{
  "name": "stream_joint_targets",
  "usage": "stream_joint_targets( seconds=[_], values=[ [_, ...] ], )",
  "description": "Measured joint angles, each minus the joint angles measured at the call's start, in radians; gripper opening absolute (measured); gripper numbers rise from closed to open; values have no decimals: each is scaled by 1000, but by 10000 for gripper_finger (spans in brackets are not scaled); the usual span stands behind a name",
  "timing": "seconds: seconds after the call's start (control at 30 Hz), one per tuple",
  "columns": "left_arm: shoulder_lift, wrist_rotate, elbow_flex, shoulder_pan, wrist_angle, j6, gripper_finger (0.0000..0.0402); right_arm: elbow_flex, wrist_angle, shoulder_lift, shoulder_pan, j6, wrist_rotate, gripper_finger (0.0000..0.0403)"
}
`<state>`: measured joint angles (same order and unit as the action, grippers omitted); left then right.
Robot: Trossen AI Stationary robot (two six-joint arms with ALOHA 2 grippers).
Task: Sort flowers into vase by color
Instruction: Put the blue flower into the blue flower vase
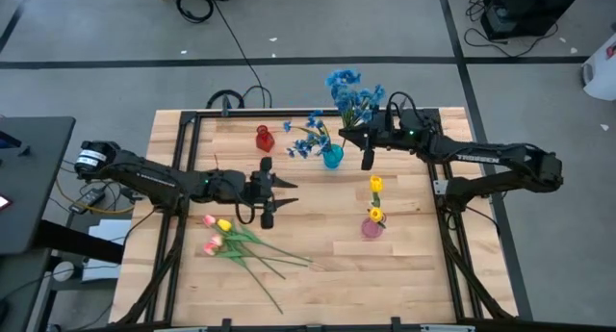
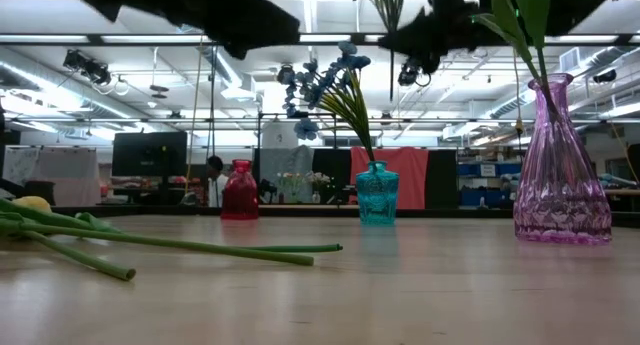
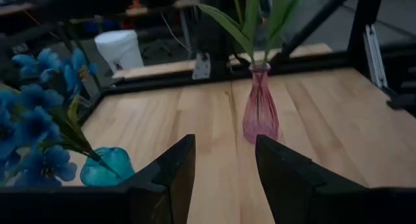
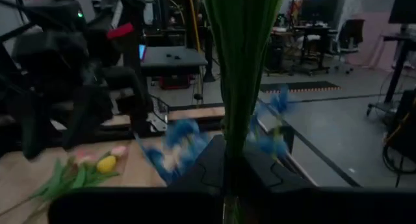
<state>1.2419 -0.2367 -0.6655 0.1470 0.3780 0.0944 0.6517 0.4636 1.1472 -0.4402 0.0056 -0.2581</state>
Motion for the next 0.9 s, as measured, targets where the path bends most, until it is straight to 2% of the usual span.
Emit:
stream_joint_targets(
  seconds=[0.1,0.27,0.53,0.9],
  values=[
    [0,-7,72,1,116,-20,168,-72,142,44,-38,24,-27,36],
    [1,-38,146,1,198,-60,168,-145,319,138,-64,35,-28,30],
    [1,-62,180,1,201,-105,168,-146,520,313,-62,45,-4,31],
    [1,-66,180,6,181,-102,168,-146,550,440,-67,8,6,30]
  ],
)
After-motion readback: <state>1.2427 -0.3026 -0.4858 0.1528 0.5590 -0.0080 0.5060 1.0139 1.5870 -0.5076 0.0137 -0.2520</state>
